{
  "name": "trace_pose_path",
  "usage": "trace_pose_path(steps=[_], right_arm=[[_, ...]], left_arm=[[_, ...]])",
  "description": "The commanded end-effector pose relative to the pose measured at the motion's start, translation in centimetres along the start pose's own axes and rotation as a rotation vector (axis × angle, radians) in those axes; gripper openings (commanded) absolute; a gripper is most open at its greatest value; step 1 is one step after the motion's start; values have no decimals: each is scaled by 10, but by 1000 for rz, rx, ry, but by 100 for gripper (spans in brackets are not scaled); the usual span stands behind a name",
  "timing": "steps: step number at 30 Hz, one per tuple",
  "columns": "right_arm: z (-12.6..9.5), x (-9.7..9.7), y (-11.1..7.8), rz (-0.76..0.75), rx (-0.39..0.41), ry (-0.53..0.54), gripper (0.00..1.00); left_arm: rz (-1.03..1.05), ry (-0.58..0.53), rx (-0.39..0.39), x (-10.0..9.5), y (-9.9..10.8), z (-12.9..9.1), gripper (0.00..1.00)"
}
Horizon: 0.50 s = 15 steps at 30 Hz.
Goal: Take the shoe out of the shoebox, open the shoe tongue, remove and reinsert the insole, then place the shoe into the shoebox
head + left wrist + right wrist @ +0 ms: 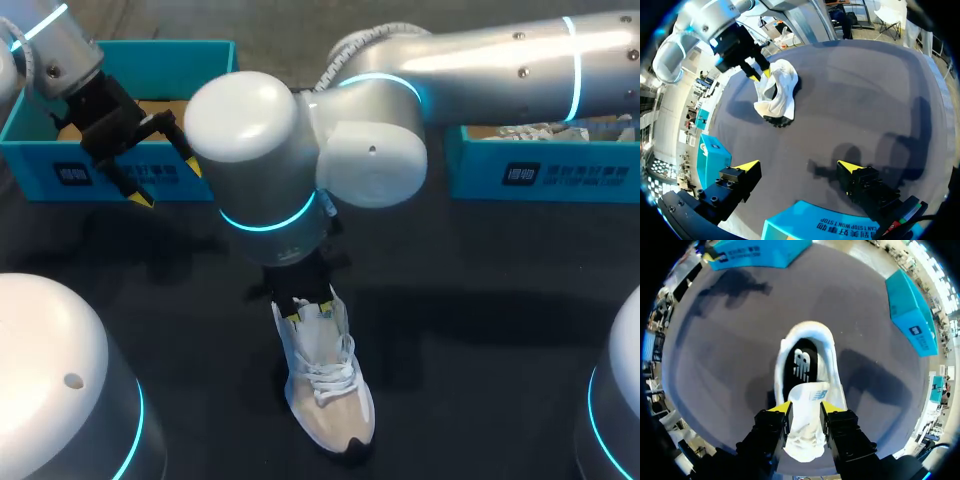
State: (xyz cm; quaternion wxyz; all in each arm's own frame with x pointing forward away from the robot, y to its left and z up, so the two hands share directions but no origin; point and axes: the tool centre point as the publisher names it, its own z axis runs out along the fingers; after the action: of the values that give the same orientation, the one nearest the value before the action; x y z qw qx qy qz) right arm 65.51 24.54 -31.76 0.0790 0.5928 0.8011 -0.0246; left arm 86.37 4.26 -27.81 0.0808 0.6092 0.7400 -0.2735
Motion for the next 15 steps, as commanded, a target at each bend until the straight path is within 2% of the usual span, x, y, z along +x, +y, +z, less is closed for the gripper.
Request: trace_pose_path(steps=[1, 8, 9, 12, 15], right_arm=[[-17, -3, 2, -56, -29, -9, 38], [-32, -7, 14, -147, -67, 0, 46], [-35, -8, 16, -167, -77, 9, 62], [-39, -8, 19, -219, -81, 7, 99], [-45, -7, 22, -276, -71, 4, 100]], left_arm=[[0, 2, -3, 0, -1, 0, 100], [0, 2, -3, 0, -1, 0, 100], [0, 2, -3, 0, -1, 0, 100], [0, 2, -3, 0, -1, 0, 100], [0, 2, -3, 0, -1, 0, 100]])
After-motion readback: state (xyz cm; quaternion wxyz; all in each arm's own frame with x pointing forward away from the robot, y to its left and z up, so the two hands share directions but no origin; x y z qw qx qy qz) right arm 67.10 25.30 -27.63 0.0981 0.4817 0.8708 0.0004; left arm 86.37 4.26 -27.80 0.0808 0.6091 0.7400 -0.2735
